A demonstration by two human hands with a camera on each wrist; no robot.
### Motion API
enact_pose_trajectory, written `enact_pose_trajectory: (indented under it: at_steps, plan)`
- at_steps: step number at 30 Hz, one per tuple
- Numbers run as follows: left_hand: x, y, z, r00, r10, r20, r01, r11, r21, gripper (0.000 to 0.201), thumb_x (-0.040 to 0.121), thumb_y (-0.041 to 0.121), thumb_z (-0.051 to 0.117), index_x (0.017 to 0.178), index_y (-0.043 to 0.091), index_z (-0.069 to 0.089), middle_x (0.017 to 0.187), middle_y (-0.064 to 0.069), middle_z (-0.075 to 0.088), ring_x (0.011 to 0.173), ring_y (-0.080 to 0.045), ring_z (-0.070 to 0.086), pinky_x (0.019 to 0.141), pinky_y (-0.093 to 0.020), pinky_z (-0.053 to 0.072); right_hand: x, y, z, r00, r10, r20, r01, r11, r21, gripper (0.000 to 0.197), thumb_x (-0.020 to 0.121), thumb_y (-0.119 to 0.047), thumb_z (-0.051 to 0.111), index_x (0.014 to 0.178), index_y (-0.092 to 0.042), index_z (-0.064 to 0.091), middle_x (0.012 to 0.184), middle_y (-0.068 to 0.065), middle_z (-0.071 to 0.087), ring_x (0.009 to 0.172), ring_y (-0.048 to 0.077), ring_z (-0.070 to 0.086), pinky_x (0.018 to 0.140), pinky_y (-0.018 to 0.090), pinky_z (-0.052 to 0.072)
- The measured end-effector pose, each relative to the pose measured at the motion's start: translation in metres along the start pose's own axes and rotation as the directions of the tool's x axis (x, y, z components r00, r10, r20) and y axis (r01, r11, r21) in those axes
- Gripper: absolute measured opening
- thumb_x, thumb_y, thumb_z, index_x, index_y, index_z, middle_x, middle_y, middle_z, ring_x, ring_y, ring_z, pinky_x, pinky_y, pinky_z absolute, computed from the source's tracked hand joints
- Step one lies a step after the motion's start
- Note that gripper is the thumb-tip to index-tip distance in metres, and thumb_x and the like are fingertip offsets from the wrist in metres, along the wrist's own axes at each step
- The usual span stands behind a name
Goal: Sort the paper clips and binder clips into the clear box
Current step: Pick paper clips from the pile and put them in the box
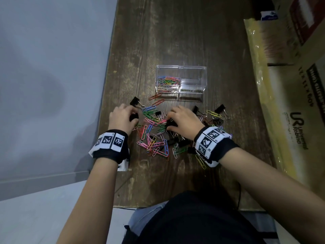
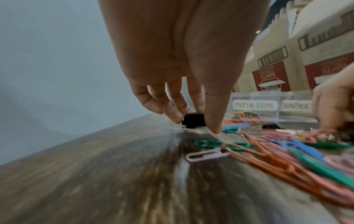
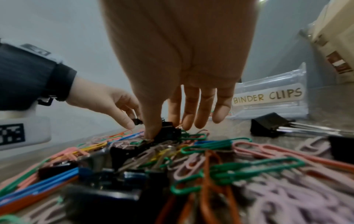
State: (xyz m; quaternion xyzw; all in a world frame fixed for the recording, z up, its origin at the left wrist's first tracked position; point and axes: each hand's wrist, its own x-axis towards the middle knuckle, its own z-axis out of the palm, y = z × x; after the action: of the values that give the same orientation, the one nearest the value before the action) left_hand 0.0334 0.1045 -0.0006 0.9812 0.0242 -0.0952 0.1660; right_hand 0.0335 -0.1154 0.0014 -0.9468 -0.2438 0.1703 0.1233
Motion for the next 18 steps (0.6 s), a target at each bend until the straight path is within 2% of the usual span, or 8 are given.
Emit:
enact_pose_trajectory:
  at_steps: [2, 4, 7, 10, 14, 18]
  plan:
    - [-0.002, 0.009, 0.005, 0.999, 0.037, -0.032, -0.036, 0.999, 0.031, 0.027, 0.080, 0.026, 0.064, 0.107, 0.020, 0.061, 0.118, -0.006, 0.055, 0.113, -0.029, 0.044, 0.093, -0.041, 0.034, -0.006, 0.006, -0.001, 1.000, 0.017, -0.020, -0.016, 0.999, 0.050, 0.036, 0.090, -0.038, 0.056, 0.115, -0.012, 0.056, 0.115, 0.005, 0.055, 0.110, 0.021, 0.048, 0.093, 0.033, 0.039]
    - [-0.003, 0.024, 0.009, 0.993, 0.110, -0.050, -0.111, 0.994, -0.002, 0.026, 0.081, 0.032, 0.063, 0.105, 0.022, 0.062, 0.116, -0.004, 0.055, 0.114, -0.026, 0.043, 0.093, -0.040, 0.033, -0.015, 0.013, -0.001, 0.998, 0.053, -0.028, -0.048, 0.984, 0.171, 0.033, 0.091, -0.035, 0.055, 0.114, -0.010, 0.057, 0.112, 0.006, 0.056, 0.106, 0.020, 0.050, 0.091, 0.032, 0.040]
    - [-0.004, 0.048, 0.021, 0.969, 0.231, 0.089, -0.231, 0.973, -0.011, 0.033, 0.081, 0.043, 0.061, 0.109, 0.026, 0.060, 0.120, -0.001, 0.054, 0.120, -0.023, 0.040, 0.101, -0.042, 0.029, -0.022, 0.020, -0.002, 0.994, 0.106, -0.029, -0.091, 0.943, 0.319, 0.029, 0.090, -0.030, 0.057, 0.110, -0.009, 0.058, 0.105, 0.005, 0.056, 0.093, 0.014, 0.047, 0.083, 0.027, 0.038]
    - [-0.003, 0.064, 0.034, 0.941, 0.311, 0.137, -0.318, 0.947, 0.038, 0.040, 0.081, 0.047, 0.059, 0.115, 0.025, 0.059, 0.119, -0.001, 0.055, 0.118, -0.022, 0.041, 0.099, -0.038, 0.029, -0.026, 0.023, -0.001, 0.990, 0.133, -0.049, -0.104, 0.916, 0.387, 0.027, 0.088, -0.024, 0.061, 0.111, -0.010, 0.062, 0.097, 0.000, 0.053, 0.088, 0.012, 0.046, 0.082, 0.028, 0.040]
    - [0.001, 0.070, 0.039, 0.937, 0.325, 0.124, -0.337, 0.937, 0.089, 0.034, 0.088, 0.040, 0.052, 0.116, 0.021, 0.060, 0.119, -0.001, 0.055, 0.117, -0.023, 0.041, 0.098, -0.037, 0.028, -0.034, 0.026, -0.001, 0.984, 0.138, -0.112, -0.080, 0.908, 0.411, 0.020, 0.086, -0.019, 0.065, 0.103, -0.008, 0.067, 0.097, 0.005, 0.063, 0.083, 0.014, 0.053, 0.078, 0.028, 0.044]
    - [0.002, 0.069, 0.034, 0.945, 0.315, 0.088, -0.318, 0.948, 0.021, 0.031, 0.089, 0.040, 0.051, 0.109, 0.023, 0.065, 0.112, 0.000, 0.061, 0.113, -0.023, 0.045, 0.095, -0.038, 0.029, -0.046, 0.034, -0.004, 0.970, 0.196, -0.144, -0.099, 0.858, 0.503, 0.016, 0.083, -0.017, 0.069, 0.096, -0.008, 0.069, 0.090, 0.001, 0.066, 0.078, 0.015, 0.060, 0.075, 0.029, 0.050]
